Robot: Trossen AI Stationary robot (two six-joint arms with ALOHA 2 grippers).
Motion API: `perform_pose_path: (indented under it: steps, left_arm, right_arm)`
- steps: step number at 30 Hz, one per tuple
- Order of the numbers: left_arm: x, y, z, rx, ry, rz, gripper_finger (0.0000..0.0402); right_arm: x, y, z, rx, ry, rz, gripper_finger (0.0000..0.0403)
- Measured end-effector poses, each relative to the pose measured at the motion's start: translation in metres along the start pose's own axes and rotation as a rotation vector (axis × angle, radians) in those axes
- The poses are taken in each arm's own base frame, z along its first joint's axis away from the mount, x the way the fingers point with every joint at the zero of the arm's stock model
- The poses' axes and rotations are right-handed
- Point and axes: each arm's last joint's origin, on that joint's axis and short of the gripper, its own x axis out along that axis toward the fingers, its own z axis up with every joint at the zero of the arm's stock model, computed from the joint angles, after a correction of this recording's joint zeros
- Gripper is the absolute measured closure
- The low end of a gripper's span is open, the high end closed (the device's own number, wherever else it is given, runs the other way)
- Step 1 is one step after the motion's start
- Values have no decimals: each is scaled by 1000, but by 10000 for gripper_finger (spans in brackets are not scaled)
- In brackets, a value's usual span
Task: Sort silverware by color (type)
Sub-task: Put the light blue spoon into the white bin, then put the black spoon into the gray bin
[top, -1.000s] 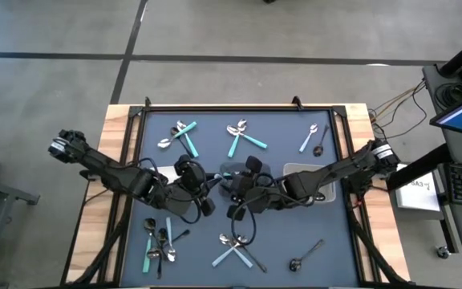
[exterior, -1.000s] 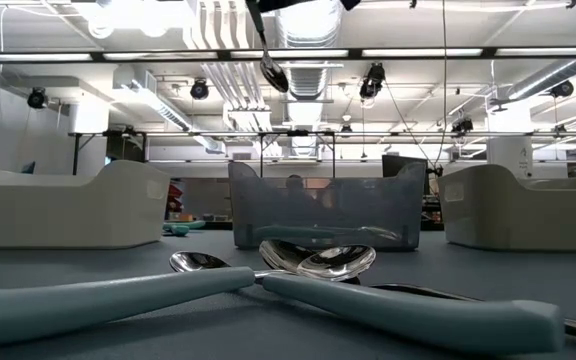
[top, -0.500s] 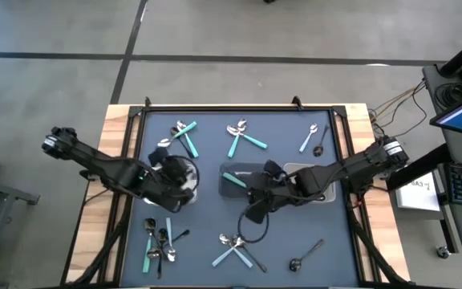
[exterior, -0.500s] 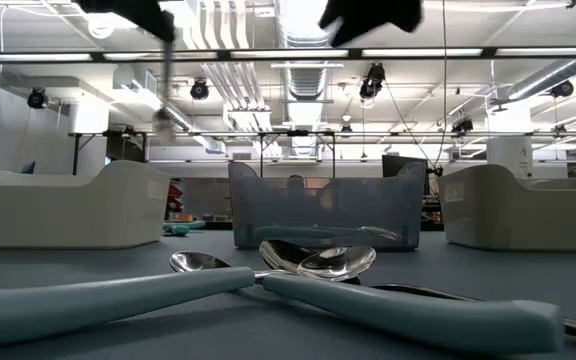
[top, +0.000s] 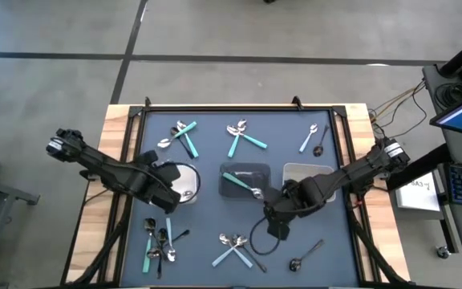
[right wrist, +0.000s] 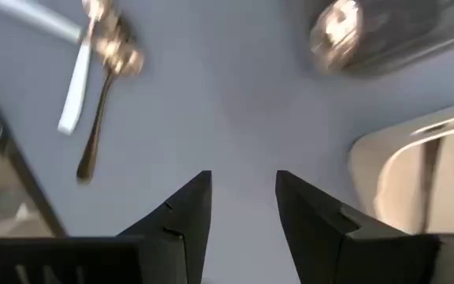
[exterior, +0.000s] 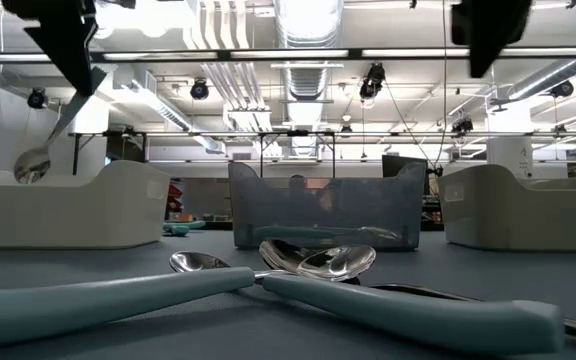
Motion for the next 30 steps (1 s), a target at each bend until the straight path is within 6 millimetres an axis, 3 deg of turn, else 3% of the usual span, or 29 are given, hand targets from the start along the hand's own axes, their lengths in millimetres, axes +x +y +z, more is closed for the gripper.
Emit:
perform_pose_path:
  steps: [7,13,23,30]
  left_arm:
    - [20,-9,-7,44,52,66,345]
    - [21,-12,-6,19,46,58,339]
    - [-12,-12,18,-81,-69,-92,337]
    - [-45,-6,37,-59,-182,-202,336]
  right_arm:
    - [6,15,-25,-45,91,42,259]
    - [9,23,-44,-22,179,72,252]
    - [36,31,-77,56,309,116,255]
    - [51,44,-91,-39,294,254,266]
